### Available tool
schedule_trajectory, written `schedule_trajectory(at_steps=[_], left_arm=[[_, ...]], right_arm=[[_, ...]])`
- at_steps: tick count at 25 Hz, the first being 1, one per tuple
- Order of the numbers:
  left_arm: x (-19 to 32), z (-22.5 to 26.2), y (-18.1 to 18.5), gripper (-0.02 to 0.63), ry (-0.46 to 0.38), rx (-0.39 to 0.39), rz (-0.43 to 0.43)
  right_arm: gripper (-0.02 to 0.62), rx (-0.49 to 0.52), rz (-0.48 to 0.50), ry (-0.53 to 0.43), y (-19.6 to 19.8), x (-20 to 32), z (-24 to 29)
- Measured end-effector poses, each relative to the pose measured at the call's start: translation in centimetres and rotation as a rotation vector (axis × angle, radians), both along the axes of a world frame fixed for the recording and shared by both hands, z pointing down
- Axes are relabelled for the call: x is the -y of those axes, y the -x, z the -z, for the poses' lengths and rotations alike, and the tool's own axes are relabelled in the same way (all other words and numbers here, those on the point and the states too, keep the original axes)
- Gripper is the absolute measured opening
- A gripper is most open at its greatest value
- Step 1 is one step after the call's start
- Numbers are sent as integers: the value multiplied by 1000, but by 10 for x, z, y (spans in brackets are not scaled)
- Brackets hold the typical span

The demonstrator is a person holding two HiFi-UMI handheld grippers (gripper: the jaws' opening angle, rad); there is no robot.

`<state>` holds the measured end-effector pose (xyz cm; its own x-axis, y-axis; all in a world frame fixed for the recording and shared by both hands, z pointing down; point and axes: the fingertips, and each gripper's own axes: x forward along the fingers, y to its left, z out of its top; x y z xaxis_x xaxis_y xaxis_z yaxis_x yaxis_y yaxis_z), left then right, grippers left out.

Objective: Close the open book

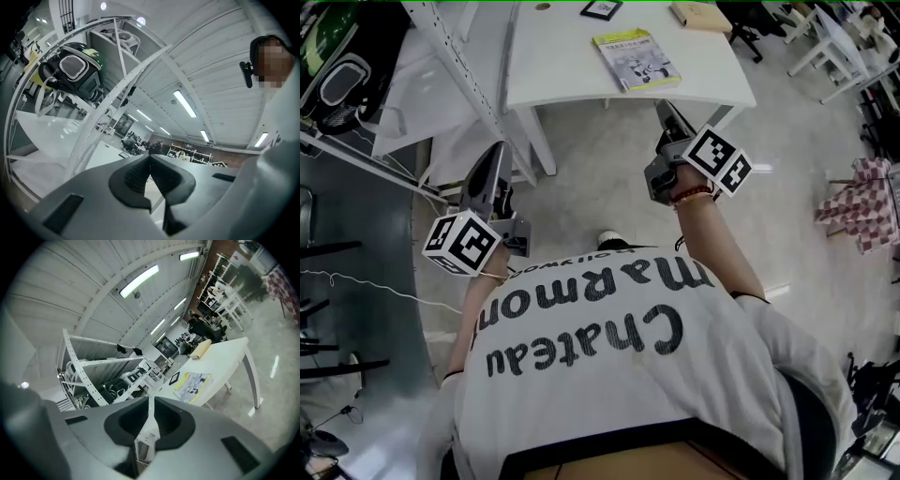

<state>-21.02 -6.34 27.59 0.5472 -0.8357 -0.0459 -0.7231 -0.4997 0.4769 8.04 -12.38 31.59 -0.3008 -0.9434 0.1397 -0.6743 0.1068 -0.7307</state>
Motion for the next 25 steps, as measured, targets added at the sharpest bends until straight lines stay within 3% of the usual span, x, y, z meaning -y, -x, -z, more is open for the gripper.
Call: schedule_trajectory(at_steps=[11, 25], left_arm=[[-36, -4, 8, 23, -9, 50, -57], [-71, -38, 1, 23, 62, 51, -104]], right_arm=[[54, -287, 5, -58, 36, -57, 9], [55, -346, 44, 35, 52, -108, -36]])
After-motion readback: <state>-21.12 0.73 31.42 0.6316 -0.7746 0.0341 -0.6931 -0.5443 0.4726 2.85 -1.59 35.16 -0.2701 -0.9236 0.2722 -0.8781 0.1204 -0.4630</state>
